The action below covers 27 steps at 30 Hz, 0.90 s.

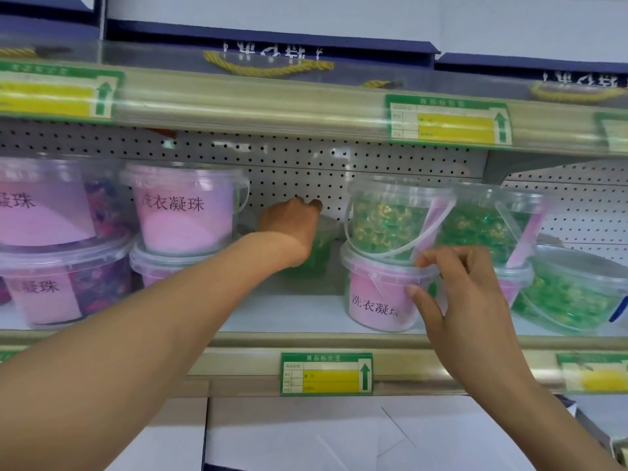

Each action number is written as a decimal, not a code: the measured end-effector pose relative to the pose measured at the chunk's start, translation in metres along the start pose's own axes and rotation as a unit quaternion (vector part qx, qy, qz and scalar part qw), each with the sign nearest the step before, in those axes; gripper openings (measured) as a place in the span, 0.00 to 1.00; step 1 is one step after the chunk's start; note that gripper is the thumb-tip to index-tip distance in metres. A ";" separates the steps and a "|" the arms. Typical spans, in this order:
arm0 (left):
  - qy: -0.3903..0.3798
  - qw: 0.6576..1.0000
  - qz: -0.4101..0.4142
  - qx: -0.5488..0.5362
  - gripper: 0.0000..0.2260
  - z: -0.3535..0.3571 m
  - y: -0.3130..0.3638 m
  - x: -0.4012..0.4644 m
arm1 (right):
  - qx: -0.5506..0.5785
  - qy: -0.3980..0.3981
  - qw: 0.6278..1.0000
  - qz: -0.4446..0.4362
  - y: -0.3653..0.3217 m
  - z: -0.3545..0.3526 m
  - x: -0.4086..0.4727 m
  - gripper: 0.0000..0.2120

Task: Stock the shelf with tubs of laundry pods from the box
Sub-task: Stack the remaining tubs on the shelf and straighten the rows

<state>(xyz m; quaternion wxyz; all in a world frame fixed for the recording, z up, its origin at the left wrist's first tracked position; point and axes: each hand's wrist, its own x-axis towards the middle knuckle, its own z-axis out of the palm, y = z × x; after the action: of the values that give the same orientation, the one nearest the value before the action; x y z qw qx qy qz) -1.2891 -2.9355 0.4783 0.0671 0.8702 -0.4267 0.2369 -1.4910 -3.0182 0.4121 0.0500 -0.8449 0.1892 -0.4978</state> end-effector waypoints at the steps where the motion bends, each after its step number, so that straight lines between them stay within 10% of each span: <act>1: -0.012 1.000 0.002 -0.025 0.17 -0.001 0.000 0.002 | 0.000 -0.001 1.000 0.001 0.000 0.000 0.000 0.16; 27: -0.039 0.994 0.104 0.011 0.10 -0.008 -0.019 0.017 | -0.006 -0.003 1.000 0.016 -0.003 0.000 -0.001 0.16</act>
<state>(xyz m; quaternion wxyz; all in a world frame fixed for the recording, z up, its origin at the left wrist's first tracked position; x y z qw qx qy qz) -1.2685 -2.9329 0.4944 0.0156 0.8303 -0.5146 0.2134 -1.4902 -3.0148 0.4125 0.0536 -0.8436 0.2059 -0.4930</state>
